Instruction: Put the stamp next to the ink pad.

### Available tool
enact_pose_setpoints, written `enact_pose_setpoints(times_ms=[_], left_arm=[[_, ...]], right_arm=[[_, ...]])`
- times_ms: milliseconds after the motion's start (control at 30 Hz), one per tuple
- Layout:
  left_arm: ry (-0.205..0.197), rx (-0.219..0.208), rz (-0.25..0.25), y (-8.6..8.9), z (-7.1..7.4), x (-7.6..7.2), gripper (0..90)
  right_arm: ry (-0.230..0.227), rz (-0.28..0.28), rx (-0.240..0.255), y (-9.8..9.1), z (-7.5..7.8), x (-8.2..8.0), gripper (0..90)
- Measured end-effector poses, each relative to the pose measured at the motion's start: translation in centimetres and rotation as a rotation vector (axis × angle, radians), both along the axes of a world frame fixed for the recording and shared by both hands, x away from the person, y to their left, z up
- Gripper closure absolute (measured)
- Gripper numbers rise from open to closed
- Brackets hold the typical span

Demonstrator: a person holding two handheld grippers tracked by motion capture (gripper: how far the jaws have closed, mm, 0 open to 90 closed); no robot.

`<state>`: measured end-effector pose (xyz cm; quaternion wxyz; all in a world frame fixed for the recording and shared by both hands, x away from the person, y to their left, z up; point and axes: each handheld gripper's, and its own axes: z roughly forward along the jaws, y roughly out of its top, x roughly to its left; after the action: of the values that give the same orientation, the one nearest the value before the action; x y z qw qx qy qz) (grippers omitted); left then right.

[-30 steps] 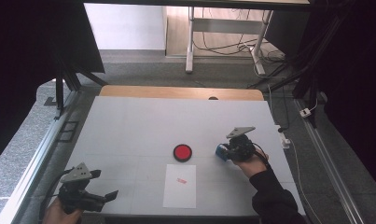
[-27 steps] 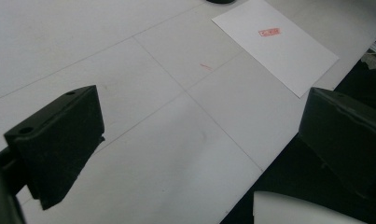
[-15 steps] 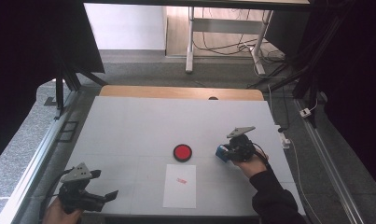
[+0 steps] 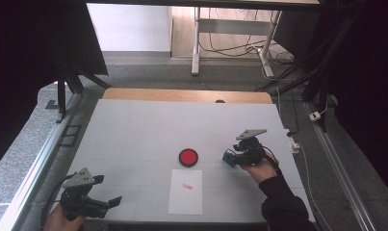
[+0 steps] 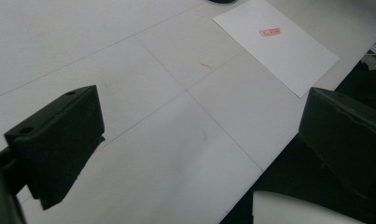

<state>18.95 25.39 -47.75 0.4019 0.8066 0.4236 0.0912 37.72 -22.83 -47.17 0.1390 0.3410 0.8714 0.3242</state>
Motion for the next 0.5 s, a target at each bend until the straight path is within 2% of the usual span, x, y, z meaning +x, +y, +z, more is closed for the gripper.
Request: enact_pose_setpoints(times_ms=[233, 433, 500], left_arm=[[0.000, -0.002, -0.001, 0.04, 0.00, 0.01, 0.2], [0.001, -0.002, 0.000, 0.05, 0.00, 0.01, 0.2], [0.001, -0.002, 0.000, 0.05, 0.00, 0.01, 0.2]], right_arm=[[0.013, -0.011, 0.023, 0.21, 0.11, -0.10, 31.5], [-0.005, -0.021, 0.053, 0.50, 0.45, -0.52, 22.9], [0.004, -0.014, 0.060, 0.61, 0.53, -0.69, 19.6]])
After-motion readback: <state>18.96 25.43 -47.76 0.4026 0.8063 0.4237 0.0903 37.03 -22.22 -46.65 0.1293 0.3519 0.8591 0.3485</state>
